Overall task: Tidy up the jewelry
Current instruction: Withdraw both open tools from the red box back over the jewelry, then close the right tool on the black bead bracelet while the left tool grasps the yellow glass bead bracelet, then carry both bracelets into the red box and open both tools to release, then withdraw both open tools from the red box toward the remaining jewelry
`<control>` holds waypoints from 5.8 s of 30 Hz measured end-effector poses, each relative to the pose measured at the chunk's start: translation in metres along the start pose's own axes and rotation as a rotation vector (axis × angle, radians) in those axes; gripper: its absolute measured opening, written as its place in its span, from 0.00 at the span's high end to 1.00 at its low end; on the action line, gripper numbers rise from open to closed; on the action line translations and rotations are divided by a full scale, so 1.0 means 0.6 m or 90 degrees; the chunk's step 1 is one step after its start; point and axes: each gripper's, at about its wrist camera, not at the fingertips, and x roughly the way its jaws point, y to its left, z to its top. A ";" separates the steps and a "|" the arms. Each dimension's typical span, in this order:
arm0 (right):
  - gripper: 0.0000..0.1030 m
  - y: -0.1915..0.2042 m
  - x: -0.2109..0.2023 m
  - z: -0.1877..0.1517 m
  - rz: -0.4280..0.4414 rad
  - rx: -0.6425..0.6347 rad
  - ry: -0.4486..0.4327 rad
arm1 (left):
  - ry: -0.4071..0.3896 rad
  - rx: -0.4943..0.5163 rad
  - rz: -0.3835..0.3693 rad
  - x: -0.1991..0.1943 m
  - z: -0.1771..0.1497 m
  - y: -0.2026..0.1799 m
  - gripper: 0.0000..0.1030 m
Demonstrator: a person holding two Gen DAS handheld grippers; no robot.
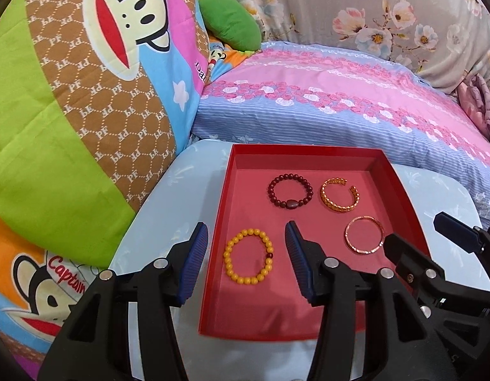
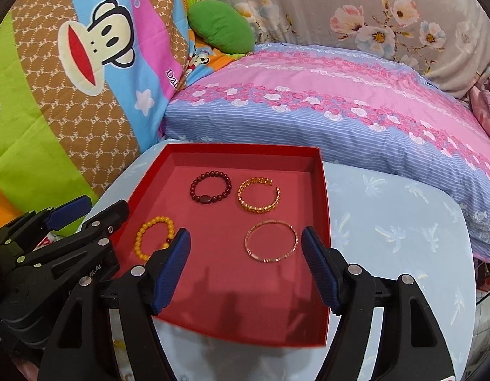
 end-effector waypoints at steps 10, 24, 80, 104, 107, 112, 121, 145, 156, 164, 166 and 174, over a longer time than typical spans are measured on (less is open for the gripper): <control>0.33 0.021 -0.069 -0.071 0.006 -0.021 -0.003 | 0.005 -0.010 -0.010 -0.065 -0.060 0.014 0.53; 0.33 0.019 -0.124 -0.217 0.000 -0.017 0.052 | 0.060 -0.007 -0.015 -0.104 -0.179 0.036 0.53; 0.93 0.042 -0.106 -0.334 0.002 -0.056 0.116 | 0.140 -0.028 -0.016 -0.022 -0.253 0.055 0.52; 0.93 0.037 -0.160 -0.286 0.032 -0.025 0.068 | 0.096 0.013 -0.090 -0.121 -0.219 0.030 0.91; 0.93 0.033 -0.173 -0.268 0.030 -0.024 0.048 | 0.084 0.020 -0.095 -0.141 -0.206 0.025 0.91; 0.93 0.015 -0.195 -0.228 0.016 -0.024 0.007 | 0.056 0.028 -0.112 -0.171 -0.177 0.018 0.91; 0.93 -0.031 -0.181 -0.121 0.002 -0.006 -0.039 | -0.002 0.038 -0.128 -0.178 -0.085 -0.007 0.91; 0.93 -0.031 0.040 -0.053 0.035 0.024 0.056 | 0.066 0.022 -0.075 0.044 -0.054 -0.017 0.91; 0.91 -0.025 0.057 -0.053 0.006 -0.004 0.058 | 0.072 0.039 -0.033 0.062 -0.063 -0.030 0.90; 0.63 -0.033 0.033 -0.053 -0.004 0.013 0.032 | 0.058 0.022 -0.022 0.051 -0.063 -0.018 0.62; 0.63 -0.033 0.025 -0.052 -0.003 0.016 0.027 | 0.055 0.018 -0.023 0.044 -0.064 -0.016 0.60; 0.62 -0.014 -0.024 -0.074 -0.002 -0.004 0.007 | 0.052 0.002 -0.033 0.008 -0.090 0.000 0.59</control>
